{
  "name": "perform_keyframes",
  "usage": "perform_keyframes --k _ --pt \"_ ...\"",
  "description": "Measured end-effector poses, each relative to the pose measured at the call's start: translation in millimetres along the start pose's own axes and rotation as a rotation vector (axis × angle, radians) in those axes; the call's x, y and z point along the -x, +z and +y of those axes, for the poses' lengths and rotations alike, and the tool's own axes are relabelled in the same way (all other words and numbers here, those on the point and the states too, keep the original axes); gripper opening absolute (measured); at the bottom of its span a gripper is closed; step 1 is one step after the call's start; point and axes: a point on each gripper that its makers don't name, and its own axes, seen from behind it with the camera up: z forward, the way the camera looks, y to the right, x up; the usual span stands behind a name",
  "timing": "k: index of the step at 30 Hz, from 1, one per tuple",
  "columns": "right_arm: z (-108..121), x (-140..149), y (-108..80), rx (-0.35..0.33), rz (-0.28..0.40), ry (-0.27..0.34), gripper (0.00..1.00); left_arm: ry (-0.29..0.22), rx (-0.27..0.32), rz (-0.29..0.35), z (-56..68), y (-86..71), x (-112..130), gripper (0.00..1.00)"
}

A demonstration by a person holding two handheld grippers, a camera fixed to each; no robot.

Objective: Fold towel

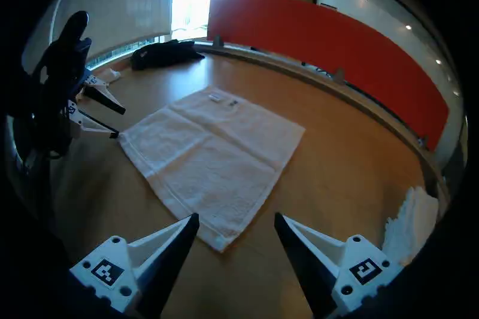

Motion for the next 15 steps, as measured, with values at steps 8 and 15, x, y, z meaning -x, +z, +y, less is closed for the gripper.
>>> perform_keyframes --k 8,15 --pt "-7 15 4.0 -0.027 -0.037 -0.002 0.90 0.002 0.031 -0.034 11.1 4.7 9 0.89" --pt "-9 25 8.3 -0.029 -0.054 -0.003 0.81 0.005 0.041 -0.059 18.7 7.9 18 0.81"
